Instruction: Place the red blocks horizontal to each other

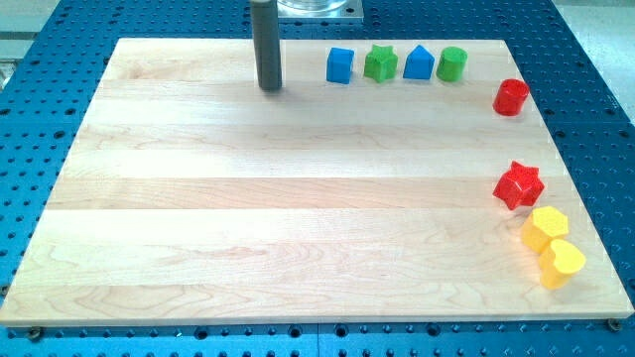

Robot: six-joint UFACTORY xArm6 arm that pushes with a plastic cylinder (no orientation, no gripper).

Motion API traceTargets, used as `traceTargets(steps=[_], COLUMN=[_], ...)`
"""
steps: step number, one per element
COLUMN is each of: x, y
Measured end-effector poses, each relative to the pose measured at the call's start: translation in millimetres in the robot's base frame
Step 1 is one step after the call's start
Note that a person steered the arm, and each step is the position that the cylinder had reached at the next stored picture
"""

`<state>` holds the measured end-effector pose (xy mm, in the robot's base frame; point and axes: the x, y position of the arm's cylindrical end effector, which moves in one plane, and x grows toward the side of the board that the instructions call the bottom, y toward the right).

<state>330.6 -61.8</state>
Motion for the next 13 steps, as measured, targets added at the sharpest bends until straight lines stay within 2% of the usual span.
traceTargets(steps=[1,5,6,8,9,10,11,12,13], x=[35.6,64.5,48.9,-5.3,22.3,64.8,68.4,117.3,151.6], y=[44.3,388.5,407.1,364.7,298.9,278.1,382.1,392.8,336.8])
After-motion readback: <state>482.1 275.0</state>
